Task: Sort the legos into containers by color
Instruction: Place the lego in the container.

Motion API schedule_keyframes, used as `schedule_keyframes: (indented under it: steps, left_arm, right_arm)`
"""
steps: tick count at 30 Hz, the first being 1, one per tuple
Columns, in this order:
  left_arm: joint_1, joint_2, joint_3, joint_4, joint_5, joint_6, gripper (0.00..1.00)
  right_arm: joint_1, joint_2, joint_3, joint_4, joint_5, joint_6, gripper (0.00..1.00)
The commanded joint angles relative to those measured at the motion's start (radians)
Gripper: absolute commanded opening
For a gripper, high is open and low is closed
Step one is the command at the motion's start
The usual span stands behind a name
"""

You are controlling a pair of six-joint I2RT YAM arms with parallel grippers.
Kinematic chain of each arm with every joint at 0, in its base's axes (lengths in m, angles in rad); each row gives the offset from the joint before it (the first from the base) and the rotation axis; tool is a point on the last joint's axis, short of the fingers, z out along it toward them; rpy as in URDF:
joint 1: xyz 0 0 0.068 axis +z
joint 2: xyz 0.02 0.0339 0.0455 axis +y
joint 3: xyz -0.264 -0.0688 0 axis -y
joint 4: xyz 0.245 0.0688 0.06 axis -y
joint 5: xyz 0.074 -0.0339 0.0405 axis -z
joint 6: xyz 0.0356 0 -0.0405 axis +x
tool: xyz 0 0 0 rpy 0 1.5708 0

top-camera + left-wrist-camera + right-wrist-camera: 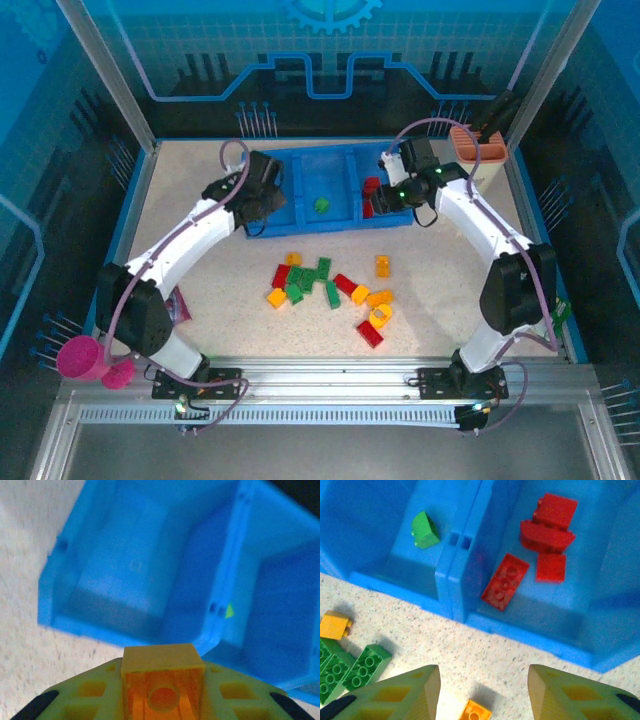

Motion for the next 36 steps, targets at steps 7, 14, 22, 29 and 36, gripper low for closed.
schedule_keyframes:
  steps: [7,14,22,29,36]
  left_arm:
    - [0.133,0.309,0.172,0.014,-0.036,0.164,0.29]
    - [0.154,0.49,0.359,-0.034,-0.018,0.203,0.3]
    - [0.157,0.58,0.421,-0.042,0.02,0.215,0.35]
    - [0.157,0.608,0.45,-0.032,0.039,0.214,0.6]
    - [0.156,0.535,0.43,-0.016,0.034,0.234,0.68]
  right_arm:
    - [0.059,-0.236,-0.313,-0.007,-0.097,0.263,0.52]
    - [0.313,-0.396,-0.512,-0.075,-0.045,0.449,0.54]
    - [0.621,-0.482,-0.603,-0.172,0.061,0.678,0.55]
    - [0.797,-0.512,-0.659,-0.223,0.123,0.838,0.55]
    - [0.806,-0.489,-0.689,-0.174,0.177,0.794,0.56]
